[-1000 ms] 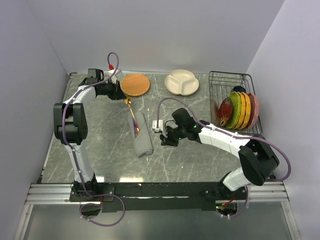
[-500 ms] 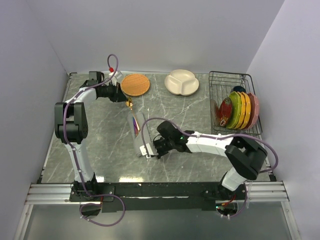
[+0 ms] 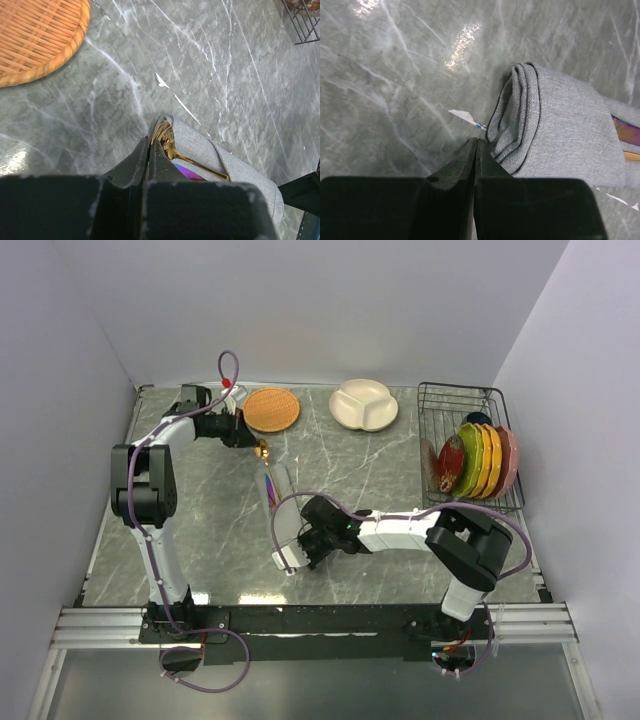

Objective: Fold the napkin into a case and place the utensils inside
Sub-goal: Insert the spoon into the folded napkin.

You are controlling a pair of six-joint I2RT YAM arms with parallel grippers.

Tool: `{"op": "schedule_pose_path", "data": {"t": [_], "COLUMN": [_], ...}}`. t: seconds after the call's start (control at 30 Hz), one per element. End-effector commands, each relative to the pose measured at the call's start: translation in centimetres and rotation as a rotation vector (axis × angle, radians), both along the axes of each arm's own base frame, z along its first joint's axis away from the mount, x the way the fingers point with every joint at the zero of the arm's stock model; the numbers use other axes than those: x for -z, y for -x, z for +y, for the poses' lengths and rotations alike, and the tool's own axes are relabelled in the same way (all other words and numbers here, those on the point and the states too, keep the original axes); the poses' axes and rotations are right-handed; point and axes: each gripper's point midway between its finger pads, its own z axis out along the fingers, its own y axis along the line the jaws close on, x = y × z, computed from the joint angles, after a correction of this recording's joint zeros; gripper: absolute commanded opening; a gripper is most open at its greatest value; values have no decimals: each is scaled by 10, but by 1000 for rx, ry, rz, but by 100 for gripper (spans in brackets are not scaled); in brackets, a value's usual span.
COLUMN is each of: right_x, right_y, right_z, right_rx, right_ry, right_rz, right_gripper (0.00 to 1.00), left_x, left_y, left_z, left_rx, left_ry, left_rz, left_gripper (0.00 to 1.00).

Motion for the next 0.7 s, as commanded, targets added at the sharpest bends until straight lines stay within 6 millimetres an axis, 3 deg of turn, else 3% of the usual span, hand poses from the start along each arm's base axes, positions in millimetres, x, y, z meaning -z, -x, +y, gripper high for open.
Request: {"op": "schedule_pose_path", "data": {"t": [0.0,0.67], "right_x": [0,4], "right_y": [-12,-20], "right_z": [11,15], "right_rx": [14,50], "right_ry": [-6,10], "right_rz": [-62,-68], "right_gripper": [3,1], "left_x": [0,29], "left_y": [10,51], "left_z": [-12,-31], "left_rx": [68,138], "left_ry": [37,32], "left_rz": [-3,98], "left_gripper": [1,1]}}
